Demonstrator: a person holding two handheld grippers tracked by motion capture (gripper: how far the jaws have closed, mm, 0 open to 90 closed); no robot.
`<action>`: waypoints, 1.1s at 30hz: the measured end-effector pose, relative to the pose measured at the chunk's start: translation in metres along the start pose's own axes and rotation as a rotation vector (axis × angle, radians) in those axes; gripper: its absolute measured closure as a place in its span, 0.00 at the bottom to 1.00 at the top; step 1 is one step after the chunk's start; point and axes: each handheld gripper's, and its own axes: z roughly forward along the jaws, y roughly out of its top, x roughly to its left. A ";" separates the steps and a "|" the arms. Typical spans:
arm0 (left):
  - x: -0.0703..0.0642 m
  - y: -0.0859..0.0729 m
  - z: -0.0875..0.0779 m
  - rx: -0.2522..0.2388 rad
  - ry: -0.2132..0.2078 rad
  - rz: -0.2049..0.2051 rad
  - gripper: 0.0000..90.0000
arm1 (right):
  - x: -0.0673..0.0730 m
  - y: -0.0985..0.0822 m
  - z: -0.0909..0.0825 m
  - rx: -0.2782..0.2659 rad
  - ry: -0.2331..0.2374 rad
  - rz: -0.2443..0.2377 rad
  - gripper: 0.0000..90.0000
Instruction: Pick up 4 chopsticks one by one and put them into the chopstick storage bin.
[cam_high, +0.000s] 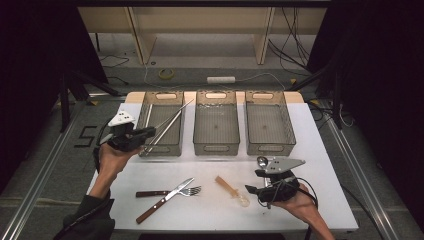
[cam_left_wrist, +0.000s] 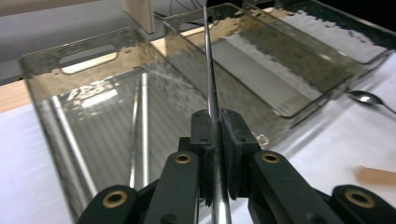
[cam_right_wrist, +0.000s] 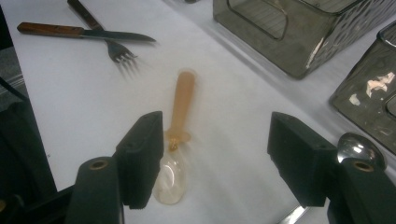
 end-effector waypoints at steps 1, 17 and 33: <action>0.003 0.000 0.001 -0.003 0.009 -0.004 0.93 | 0.000 0.000 0.000 0.002 0.002 0.000 0.41; 0.028 -0.006 0.019 0.017 0.103 -0.067 0.92 | 0.002 -0.002 -0.001 0.009 0.004 -0.006 0.42; 0.039 -0.006 0.039 0.047 0.120 -0.093 0.92 | 0.003 -0.002 0.000 0.009 0.007 -0.006 0.42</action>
